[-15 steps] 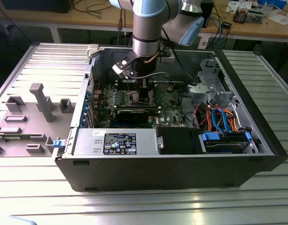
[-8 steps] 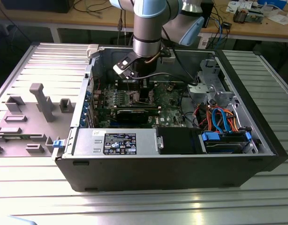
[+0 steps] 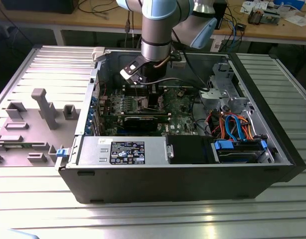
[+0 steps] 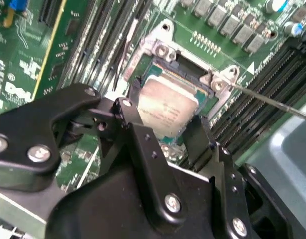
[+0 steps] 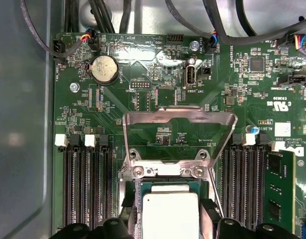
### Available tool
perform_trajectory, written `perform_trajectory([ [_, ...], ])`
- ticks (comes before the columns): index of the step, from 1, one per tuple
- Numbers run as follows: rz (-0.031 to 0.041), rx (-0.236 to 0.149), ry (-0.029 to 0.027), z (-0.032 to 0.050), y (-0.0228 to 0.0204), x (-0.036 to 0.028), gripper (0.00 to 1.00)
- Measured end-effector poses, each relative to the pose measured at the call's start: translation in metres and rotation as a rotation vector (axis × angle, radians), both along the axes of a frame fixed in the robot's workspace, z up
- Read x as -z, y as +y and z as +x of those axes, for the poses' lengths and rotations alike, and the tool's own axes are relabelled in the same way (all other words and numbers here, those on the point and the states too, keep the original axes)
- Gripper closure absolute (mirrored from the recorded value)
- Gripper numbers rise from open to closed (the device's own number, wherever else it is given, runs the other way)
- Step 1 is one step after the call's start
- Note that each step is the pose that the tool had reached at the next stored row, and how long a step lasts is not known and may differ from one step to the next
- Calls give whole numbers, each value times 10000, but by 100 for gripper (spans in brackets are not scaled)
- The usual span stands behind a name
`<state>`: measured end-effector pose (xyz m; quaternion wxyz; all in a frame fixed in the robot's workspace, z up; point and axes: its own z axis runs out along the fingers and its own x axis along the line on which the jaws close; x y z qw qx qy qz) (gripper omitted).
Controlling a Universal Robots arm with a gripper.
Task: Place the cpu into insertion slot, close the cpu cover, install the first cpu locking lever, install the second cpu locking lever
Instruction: 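Place the cpu into insertion slot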
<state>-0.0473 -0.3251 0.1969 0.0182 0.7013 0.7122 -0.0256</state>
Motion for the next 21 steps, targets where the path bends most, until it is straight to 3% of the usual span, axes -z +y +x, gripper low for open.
perform_trajectory([
  [1,-7,0,4,-1,-1,-2,38],
  [5,-8,4,5,-1,-1,-7,38],
  [8,-7,5,5,-1,0,-60,38],
  [10,3,6,4,-2,0,-60,38],
  [13,100,6,6,-2,0,-61,38],
  [21,135,6,8,-2,-20,-51,38],
])
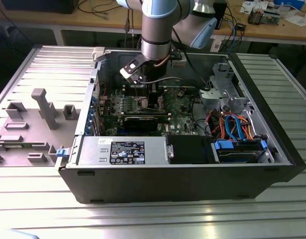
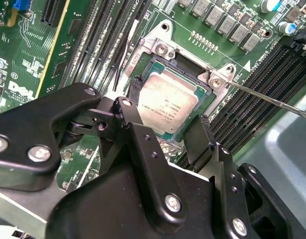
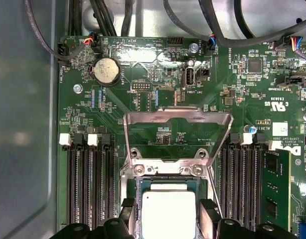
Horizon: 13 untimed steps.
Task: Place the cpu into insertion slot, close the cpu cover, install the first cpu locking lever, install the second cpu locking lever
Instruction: 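Place the cpu into insertion slot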
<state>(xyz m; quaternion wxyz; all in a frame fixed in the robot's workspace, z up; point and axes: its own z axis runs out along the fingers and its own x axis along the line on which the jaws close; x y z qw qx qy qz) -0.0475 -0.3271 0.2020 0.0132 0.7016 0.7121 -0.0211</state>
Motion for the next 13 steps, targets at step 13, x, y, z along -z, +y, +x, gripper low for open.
perform_trajectory([
  [13,64,-24,-5,1,-38,-110,65],
])
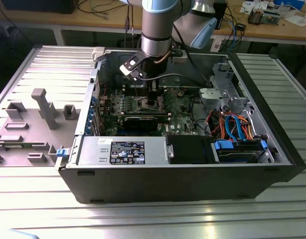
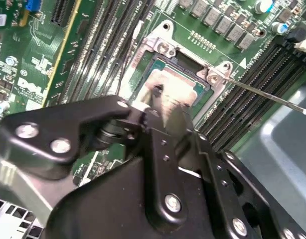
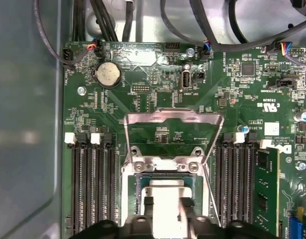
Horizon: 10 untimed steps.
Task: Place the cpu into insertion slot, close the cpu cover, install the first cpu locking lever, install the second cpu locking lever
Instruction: 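Place the cpu into insertion slot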
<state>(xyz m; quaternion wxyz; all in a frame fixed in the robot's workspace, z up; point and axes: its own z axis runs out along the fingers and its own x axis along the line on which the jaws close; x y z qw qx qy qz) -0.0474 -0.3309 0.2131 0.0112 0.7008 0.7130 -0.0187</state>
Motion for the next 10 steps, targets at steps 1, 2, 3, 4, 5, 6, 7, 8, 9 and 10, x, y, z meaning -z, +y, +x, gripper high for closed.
perform_trajectory([
  [1,0,-27,0,0,-28,0,77],
  [2,-1,-61,1,0,-44,2,83],
  [3,0,-101,0,0,-51,7,89],
  [4,1,-160,1,0,-57,19,89],
  [5,1,-219,11,-1,-58,34,89],
  [6,1,-246,16,-1,-58,43,89],
  [7,1,-278,23,0,-59,53,89],
  [8,-2,-289,25,-1,-59,57,89],
  [9,2,-295,25,0,-59,60,89],
  [10,4,-298,26,0,-59,63,89],
])
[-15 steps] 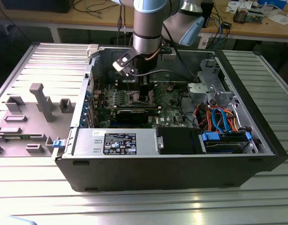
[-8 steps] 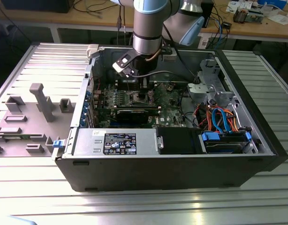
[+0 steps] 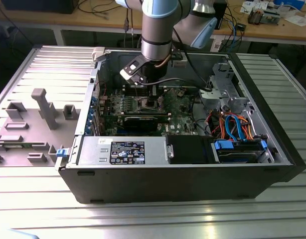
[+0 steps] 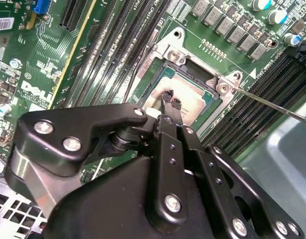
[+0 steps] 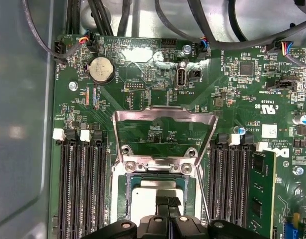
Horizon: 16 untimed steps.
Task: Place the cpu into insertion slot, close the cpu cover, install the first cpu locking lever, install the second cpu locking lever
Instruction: 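Place the cpu into insertion slot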
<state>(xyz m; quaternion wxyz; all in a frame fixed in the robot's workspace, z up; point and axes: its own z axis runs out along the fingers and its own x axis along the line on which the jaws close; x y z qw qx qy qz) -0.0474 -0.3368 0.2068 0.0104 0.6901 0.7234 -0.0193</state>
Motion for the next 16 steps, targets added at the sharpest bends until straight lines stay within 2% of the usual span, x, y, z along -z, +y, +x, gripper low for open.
perform_trajectory([
  [6,2,-9,6,0,-3,12,89],
  [9,3,-8,5,0,-3,-66,89],
  [10,4,-8,5,0,-3,-127,89],
  [11,4,-8,4,0,-3,-158,89],
  [16,4,-8,5,0,-3,-207,89],
])
